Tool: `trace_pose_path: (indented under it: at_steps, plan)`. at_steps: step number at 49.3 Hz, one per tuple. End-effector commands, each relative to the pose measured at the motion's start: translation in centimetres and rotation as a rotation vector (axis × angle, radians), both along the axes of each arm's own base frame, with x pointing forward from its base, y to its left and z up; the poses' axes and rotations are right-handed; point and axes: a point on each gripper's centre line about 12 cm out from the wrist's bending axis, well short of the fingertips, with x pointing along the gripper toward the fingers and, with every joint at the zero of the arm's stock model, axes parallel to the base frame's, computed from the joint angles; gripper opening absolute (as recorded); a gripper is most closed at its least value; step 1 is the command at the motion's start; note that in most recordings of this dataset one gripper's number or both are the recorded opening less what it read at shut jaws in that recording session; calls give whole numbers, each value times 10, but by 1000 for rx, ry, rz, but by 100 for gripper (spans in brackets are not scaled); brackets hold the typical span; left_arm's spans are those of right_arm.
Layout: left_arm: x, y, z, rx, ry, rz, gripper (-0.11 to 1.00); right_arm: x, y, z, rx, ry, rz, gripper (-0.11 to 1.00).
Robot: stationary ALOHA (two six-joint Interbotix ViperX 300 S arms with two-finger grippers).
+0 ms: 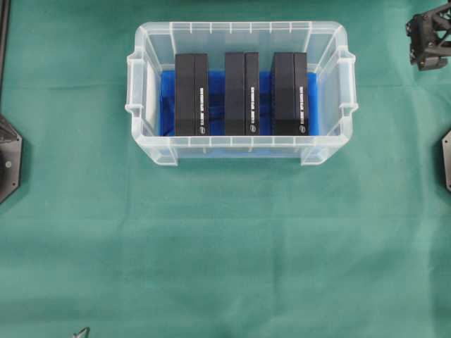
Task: Take the box out of the case with the right arm.
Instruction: 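Move the open right gripper above the middle black box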
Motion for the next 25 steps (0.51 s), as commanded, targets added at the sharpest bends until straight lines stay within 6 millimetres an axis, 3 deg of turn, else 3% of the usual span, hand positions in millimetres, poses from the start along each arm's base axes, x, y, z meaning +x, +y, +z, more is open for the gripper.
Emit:
trace_pose_path:
  at_steps: [1,15,25]
  plan:
    - [2,0,8,-3,-26,0,2,8,-3,7,-9,-25,-11,94]
    - [1,0,9,-3,-28,0,2,56,-7,8,-9,-41,23,94]
    - [1,0,8,-2,-17,0,2,107,-11,11,-16,-63,58,94]
